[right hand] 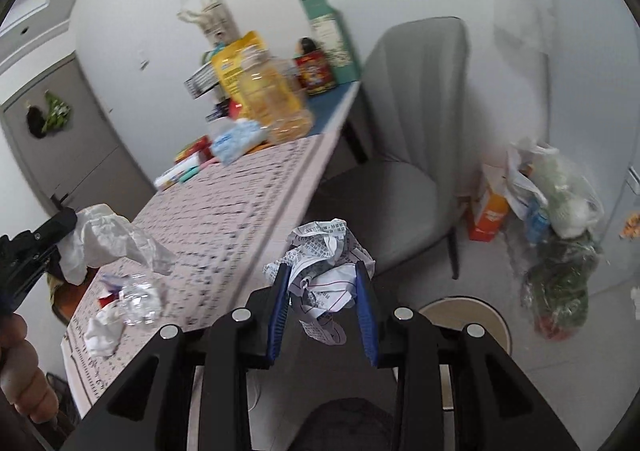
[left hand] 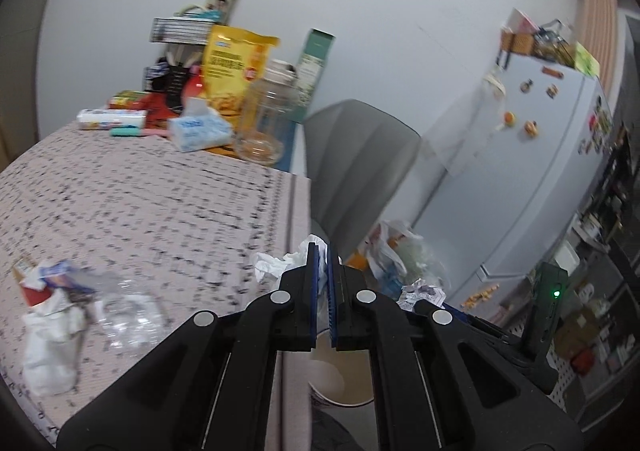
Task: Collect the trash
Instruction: 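Carry both items to the white bin and open both tools over it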
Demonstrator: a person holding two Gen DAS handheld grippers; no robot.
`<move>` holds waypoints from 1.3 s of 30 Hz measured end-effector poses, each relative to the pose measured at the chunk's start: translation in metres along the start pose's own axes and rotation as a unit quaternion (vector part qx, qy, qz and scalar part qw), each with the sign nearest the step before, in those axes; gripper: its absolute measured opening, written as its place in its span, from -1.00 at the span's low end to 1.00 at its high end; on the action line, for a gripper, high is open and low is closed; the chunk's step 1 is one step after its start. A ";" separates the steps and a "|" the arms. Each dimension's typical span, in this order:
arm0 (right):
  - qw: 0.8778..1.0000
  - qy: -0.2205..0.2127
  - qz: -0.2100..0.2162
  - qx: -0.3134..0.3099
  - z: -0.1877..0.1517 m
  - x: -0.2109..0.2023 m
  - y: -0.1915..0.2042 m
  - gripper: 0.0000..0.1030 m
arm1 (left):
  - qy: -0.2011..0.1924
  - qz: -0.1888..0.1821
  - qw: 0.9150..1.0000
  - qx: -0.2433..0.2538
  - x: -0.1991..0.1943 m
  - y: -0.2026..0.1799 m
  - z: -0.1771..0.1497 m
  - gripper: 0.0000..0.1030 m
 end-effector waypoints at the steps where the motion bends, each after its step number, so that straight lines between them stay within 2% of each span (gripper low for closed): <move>1: 1.000 -0.001 -0.003 0.005 0.000 -0.001 -0.007 -0.39 | 0.004 -0.006 1.000 0.005 0.006 -0.009 0.000 -0.91; 7: 0.999 -0.002 -0.028 0.037 -0.004 -0.004 -0.053 -0.38 | 0.026 -0.021 0.999 0.029 0.034 -0.048 -0.005 -0.91; 15: 0.996 0.008 -0.046 0.076 -0.017 0.017 -0.109 -0.31 | 0.058 -0.026 0.996 0.061 0.073 -0.090 -0.018 -0.91; 17: 0.995 0.007 -0.048 0.082 -0.019 0.025 -0.122 -0.10 | 0.069 -0.027 0.995 0.065 0.085 -0.096 -0.021 -0.91; 18: 0.995 0.010 -0.045 0.084 -0.021 0.030 -0.130 0.14 | 0.073 -0.027 0.995 0.067 0.089 -0.099 -0.023 -0.91; 21: 0.995 0.014 -0.047 0.091 -0.024 0.034 -0.149 0.35 | 0.088 -0.028 0.993 0.075 0.104 -0.109 -0.030 -0.91; 30: 0.987 0.006 -0.081 0.142 -0.044 0.001 -0.201 0.41 | 0.141 -0.038 0.985 0.089 0.153 -0.141 -0.061 -0.91; 39: 0.981 -0.015 -0.101 0.162 -0.053 -0.038 -0.227 0.42 | 0.188 -0.043 0.974 0.120 0.200 -0.177 -0.094 -0.91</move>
Point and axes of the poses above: each gripper's, at about its wrist camera, not at the fingertips, and x roughly the way its jaws point, y to its left, z to its top, the point moved 1 cm from there along x, roughly the way its jaws point, and after that the axes turned 11 degrees about z, right-handed, at the moved point
